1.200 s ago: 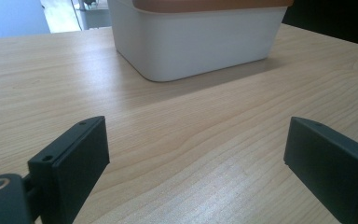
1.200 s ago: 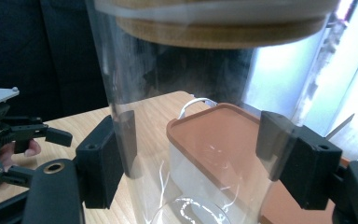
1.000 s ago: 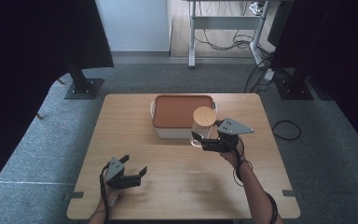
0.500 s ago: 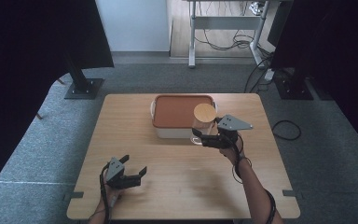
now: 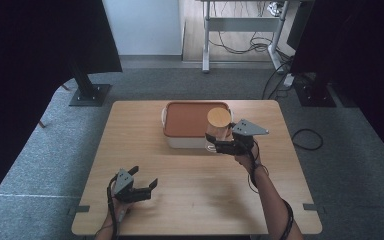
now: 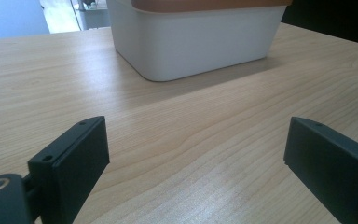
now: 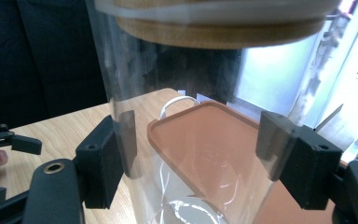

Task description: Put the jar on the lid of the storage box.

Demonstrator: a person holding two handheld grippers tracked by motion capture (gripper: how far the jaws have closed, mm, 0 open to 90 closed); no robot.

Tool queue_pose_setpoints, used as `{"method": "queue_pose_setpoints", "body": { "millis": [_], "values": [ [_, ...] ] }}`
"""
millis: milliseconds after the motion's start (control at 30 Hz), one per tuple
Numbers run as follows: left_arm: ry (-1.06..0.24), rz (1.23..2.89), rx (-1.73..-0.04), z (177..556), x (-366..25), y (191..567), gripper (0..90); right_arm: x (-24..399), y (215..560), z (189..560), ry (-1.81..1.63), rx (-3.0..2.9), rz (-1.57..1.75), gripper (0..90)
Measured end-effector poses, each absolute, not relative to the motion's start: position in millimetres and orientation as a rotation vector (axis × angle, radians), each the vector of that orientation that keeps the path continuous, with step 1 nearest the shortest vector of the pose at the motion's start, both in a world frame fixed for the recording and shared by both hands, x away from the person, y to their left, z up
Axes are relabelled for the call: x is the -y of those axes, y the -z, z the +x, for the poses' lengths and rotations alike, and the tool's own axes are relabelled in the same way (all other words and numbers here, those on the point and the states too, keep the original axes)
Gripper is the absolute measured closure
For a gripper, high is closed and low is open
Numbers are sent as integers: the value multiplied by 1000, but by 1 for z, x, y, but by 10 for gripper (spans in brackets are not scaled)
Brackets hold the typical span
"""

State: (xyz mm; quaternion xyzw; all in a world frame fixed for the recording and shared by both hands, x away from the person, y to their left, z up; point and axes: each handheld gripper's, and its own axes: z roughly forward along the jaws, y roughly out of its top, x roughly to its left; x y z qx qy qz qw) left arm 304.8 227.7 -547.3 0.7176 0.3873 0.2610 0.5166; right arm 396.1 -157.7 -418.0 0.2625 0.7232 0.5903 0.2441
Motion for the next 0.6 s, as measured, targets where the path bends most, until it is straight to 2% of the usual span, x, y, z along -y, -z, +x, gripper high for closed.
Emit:
{"method": "queue_pose_setpoints", "body": {
  "millis": [600],
  "values": [
    [-628,1727,-929,305,-227,547,62,155,419,412,-1579,-1990,738,253]
  ]
}}
